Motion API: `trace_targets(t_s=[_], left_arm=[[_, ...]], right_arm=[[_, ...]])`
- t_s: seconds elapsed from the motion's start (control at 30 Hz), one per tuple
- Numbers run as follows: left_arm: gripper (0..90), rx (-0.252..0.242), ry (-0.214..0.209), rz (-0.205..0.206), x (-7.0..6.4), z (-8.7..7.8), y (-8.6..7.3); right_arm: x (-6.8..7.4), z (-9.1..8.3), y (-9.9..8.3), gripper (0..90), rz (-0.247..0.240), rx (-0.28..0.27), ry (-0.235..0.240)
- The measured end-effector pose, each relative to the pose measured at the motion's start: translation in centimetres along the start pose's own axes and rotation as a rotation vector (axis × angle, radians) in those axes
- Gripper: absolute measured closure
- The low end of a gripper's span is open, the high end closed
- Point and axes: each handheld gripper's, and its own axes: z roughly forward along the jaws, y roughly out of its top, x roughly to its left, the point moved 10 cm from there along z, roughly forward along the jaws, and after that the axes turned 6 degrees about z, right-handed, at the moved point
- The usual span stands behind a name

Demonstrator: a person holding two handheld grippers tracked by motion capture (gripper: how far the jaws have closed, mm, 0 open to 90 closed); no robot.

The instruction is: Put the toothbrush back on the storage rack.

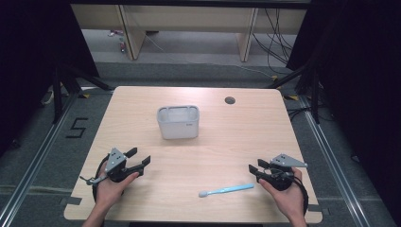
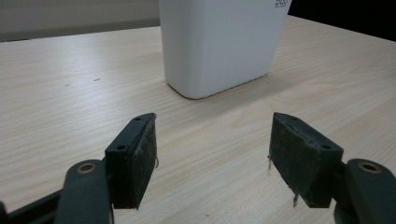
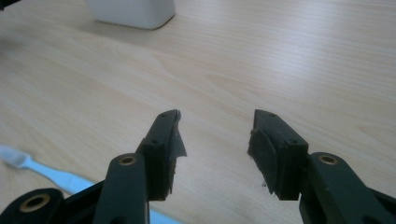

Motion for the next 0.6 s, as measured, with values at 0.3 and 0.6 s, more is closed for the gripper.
trace_targets(t_s=[0.3, 0.6], left_arm=[[32.1, 0.007, 0.009, 0.008, 0.0, 0.0, 0.0], [32.2, 0.006, 0.006, 0.025, -0.2, -0.1, -0.1]], right_arm=[[0.0, 0.2, -0.7, 50.3, -0.112, 0.080, -0.002], [0.4, -0.3, -1.4, 45.8, -0.263, 0.268, 0.038]])
